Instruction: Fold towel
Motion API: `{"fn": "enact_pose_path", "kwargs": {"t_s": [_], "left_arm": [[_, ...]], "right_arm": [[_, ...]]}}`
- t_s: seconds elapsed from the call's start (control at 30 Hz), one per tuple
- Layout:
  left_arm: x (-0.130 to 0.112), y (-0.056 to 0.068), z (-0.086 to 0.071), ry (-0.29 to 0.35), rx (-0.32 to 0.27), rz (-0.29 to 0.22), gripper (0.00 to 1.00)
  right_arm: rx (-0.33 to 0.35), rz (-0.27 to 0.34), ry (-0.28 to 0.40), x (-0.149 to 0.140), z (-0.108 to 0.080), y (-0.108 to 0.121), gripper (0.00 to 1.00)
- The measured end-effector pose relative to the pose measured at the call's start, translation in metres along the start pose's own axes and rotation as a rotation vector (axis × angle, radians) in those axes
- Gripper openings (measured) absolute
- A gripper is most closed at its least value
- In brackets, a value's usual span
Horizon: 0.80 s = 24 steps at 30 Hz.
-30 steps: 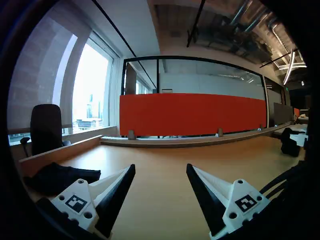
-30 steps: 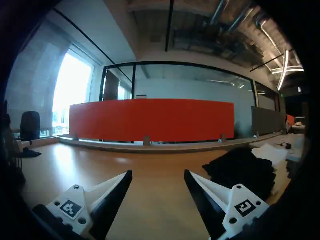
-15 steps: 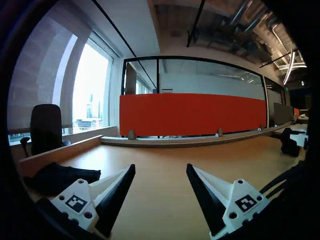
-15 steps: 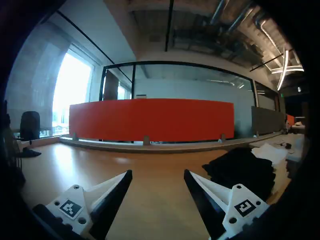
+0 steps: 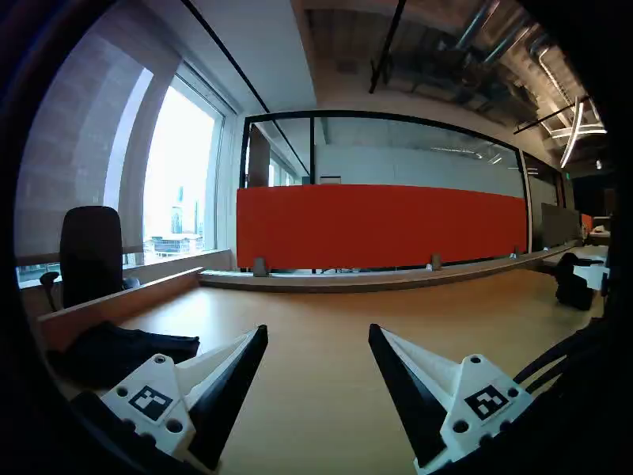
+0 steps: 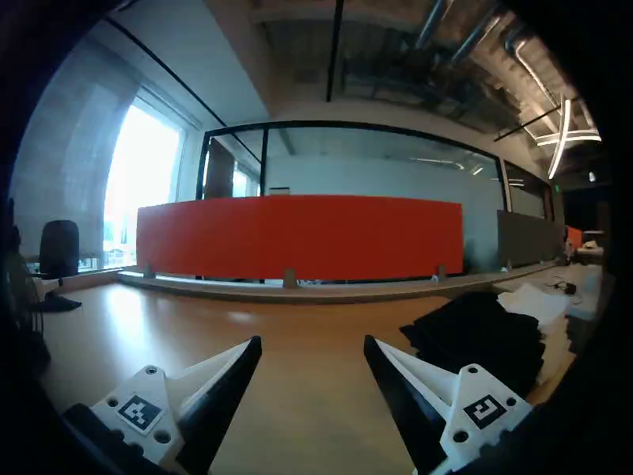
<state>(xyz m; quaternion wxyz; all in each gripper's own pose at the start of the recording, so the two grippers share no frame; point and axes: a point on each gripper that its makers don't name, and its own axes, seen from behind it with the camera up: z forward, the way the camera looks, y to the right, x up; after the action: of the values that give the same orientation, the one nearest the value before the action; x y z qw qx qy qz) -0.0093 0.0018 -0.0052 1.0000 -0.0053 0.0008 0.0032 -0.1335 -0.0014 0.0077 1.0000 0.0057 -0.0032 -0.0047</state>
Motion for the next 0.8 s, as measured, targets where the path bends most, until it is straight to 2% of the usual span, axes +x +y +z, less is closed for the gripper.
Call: {"fn": "enact_pose_path", "kwargs": {"t_s": [0.8], "left_arm": [[0.0027,0.0,-0.0003,-0.001,0.0,-0.004,0.94]], "right_arm": [[0.0,0.001,0.0,0.001,-0.0001,-0.0005,1.0]]}}
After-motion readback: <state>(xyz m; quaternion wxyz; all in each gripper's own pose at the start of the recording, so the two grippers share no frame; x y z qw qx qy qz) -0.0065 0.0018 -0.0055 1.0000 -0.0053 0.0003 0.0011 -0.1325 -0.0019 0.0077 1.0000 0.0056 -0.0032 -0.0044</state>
